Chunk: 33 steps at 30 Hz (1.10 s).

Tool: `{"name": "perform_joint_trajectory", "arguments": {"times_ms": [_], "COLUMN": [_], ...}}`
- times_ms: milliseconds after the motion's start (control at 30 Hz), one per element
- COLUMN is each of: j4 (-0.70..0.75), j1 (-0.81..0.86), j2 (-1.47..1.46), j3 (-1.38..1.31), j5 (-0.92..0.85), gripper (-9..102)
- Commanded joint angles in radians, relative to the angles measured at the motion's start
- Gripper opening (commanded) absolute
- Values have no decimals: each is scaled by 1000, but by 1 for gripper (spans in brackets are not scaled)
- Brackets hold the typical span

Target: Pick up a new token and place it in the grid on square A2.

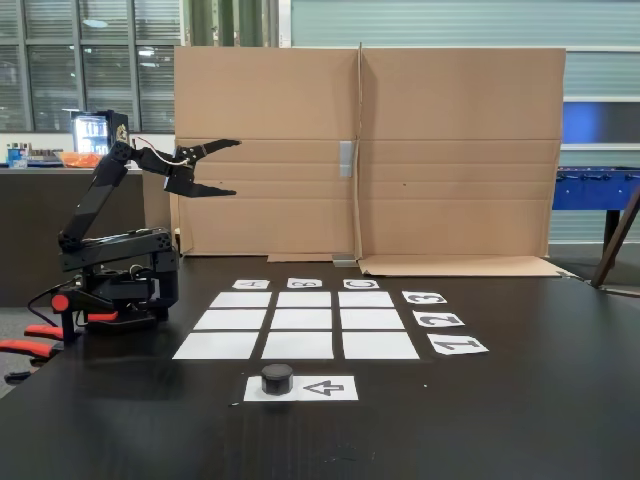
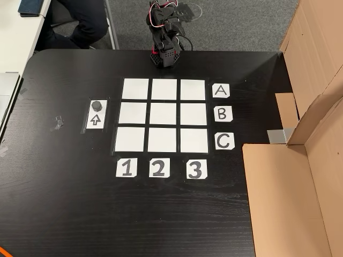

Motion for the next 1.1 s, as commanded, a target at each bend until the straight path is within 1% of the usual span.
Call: {"name": "perform_joint_trajectory", "arguments": {"times_ms": [0, 367, 600, 800, 1067], "j4": [-144, -123, -83, -61, 21], "j1": [104, 114, 147, 253, 433], "j2": [-170, -293, -440, -652, -1040], "j3": [-57, -135, -259, -405, -675], "j5": [25, 28, 32, 46, 67], "gripper": [46, 46, 46, 46, 46]}}
